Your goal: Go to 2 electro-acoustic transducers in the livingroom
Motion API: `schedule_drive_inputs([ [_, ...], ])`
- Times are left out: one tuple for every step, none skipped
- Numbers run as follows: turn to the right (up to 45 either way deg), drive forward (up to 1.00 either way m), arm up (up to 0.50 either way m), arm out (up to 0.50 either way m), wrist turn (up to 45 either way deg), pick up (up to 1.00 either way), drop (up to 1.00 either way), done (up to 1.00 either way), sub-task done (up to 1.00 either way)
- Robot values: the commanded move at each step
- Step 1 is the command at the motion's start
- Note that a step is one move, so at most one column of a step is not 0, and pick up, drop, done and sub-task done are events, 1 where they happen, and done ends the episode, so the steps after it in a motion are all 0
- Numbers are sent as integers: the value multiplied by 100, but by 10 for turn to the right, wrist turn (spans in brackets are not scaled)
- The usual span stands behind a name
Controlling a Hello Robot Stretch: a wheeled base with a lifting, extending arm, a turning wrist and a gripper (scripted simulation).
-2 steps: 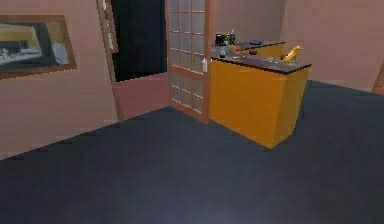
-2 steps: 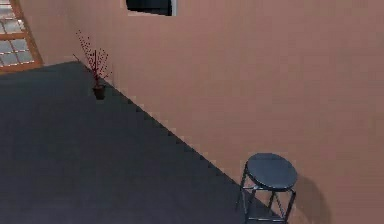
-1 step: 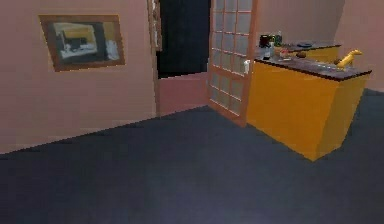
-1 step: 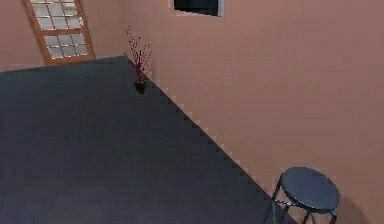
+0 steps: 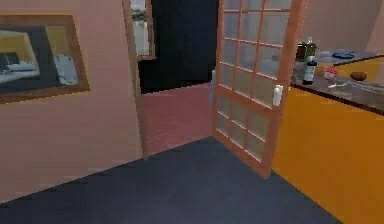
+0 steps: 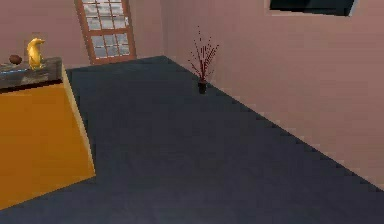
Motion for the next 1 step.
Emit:
schedule_drive_inputs([
  [-30,0,0,0,0,0,0,0,0],
])
